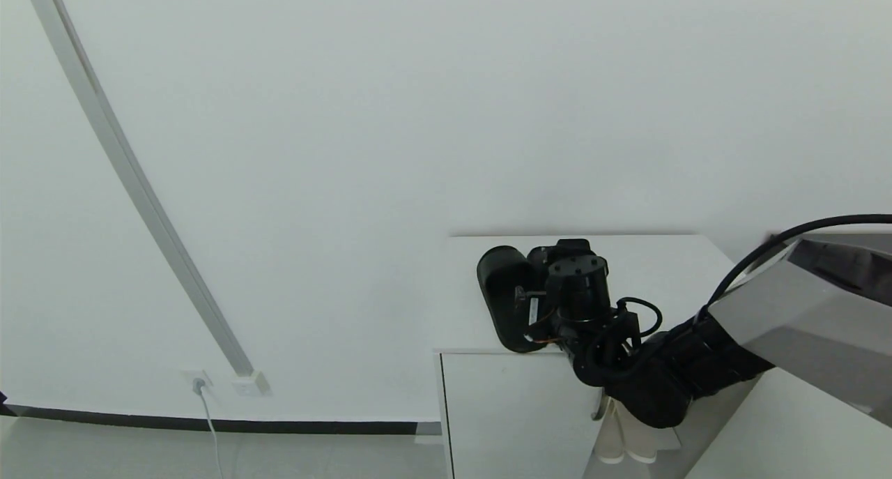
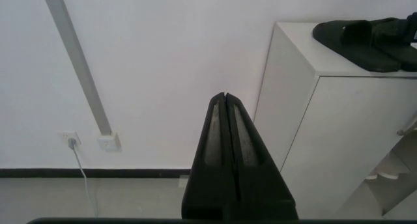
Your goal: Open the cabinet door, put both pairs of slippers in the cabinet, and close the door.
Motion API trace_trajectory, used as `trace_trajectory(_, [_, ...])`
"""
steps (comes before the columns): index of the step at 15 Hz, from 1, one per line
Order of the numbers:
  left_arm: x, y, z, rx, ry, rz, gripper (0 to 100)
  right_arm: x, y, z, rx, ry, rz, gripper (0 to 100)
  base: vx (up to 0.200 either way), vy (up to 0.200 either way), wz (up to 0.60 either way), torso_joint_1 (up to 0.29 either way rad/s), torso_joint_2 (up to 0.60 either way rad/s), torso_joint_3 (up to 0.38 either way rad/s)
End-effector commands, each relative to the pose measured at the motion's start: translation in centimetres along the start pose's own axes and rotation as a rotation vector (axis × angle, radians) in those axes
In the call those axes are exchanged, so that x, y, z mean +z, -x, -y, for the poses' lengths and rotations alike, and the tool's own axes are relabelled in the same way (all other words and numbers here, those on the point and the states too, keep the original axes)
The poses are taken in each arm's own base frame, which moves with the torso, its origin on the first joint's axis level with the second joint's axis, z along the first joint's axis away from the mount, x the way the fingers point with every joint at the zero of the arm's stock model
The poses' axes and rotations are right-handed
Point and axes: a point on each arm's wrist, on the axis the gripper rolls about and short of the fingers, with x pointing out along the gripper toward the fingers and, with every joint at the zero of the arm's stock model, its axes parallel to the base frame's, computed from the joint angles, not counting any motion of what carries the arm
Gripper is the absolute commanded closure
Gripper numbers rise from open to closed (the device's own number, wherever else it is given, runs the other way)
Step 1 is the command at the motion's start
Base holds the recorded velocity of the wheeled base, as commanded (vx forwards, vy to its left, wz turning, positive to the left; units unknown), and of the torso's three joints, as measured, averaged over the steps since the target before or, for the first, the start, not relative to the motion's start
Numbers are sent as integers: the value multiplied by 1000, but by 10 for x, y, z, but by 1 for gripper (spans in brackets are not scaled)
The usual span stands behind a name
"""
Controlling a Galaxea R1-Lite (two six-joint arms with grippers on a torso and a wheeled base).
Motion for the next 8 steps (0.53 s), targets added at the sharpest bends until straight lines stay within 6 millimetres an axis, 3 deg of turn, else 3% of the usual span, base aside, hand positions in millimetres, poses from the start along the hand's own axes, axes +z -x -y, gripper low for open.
trace_trajectory(1, [0,0,0,0,0,0,100,-8,-10,4,3,7,-20,0,0,0,0,0,0,0])
trace_trajectory(8, [0,0,0,0,3,0,100,-8,-56,-4,8,62,24,0,0,0,0,0,0,0])
